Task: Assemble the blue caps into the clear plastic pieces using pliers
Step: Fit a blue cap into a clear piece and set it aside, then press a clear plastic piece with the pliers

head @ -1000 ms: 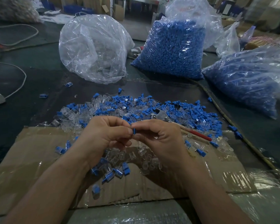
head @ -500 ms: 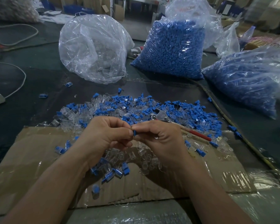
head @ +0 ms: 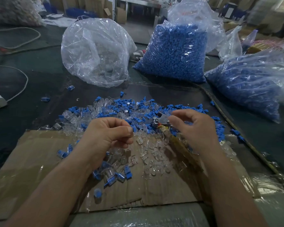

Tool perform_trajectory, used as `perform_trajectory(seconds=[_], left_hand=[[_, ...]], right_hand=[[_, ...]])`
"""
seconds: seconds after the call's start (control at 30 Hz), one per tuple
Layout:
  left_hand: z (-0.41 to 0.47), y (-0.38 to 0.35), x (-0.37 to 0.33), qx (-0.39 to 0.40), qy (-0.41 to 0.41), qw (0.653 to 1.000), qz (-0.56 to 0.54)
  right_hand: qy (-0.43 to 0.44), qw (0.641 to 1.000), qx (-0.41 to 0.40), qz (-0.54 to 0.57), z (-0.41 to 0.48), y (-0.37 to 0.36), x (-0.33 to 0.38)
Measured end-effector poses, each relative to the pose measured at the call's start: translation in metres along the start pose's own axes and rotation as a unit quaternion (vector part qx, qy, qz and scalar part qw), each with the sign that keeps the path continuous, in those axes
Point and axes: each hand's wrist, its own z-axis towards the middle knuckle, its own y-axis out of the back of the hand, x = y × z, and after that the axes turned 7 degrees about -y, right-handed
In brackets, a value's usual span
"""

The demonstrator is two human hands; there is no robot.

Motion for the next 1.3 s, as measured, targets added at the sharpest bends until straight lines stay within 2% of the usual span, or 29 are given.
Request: perform_trajectory(seconds=[0.07, 0.17, 0.27, 0.4, 0.53, 0.67, 0.8, 0.97, 1.17, 1.3], left_hand=[[0.000, 0.000, 0.000, -0.004, -0.003, 1.000, 0.002], [0.000, 0.000, 0.000, -0.012, -0.008, 1.000, 0.004], [0.000, 0.001, -0.001, -0.018, -0.010, 1.000, 0.004], [0.000, 0.000, -0.001, -0.020, -0.010, 1.000, 0.004], [0.000, 0.000, -0.001, -0.020, -0.004, 1.000, 0.002], [0.001, 0.000, 0.001, -0.018, -0.003, 1.000, 0.004], [0.001, 0.000, 0.002, -0.018, -0.007, 1.000, -0.003], [0.002, 0.000, 0.004, -0.018, -0.020, 0.999, -0.022], [0.003, -0.002, 0.010, -0.027, -0.053, 0.997, -0.047], [0.002, -0.005, 0.011, -0.049, -0.105, 0.992, -0.054]], right_hand=[[-0.084, 0.990, 0.043, -0.104, 0.007, 0.013, -0.013], [-0.157, 0.942, 0.167, -0.244, 0.009, 0.024, -0.018], [-0.149, 0.915, 0.227, -0.298, 0.008, 0.025, -0.018], [-0.130, 0.905, 0.235, -0.331, 0.008, 0.018, -0.020], [-0.129, 0.908, 0.212, -0.338, 0.011, 0.015, -0.020], [-0.116, 0.934, 0.165, -0.295, 0.011, 0.011, -0.019], [-0.054, 0.952, 0.087, -0.287, 0.010, 0.010, -0.018], [-0.005, 0.990, 0.009, -0.140, 0.005, 0.016, -0.010], [0.083, 0.989, -0.040, -0.112, -0.005, 0.007, 0.003], [0.104, 0.985, -0.007, -0.139, -0.010, -0.001, 0.009]])
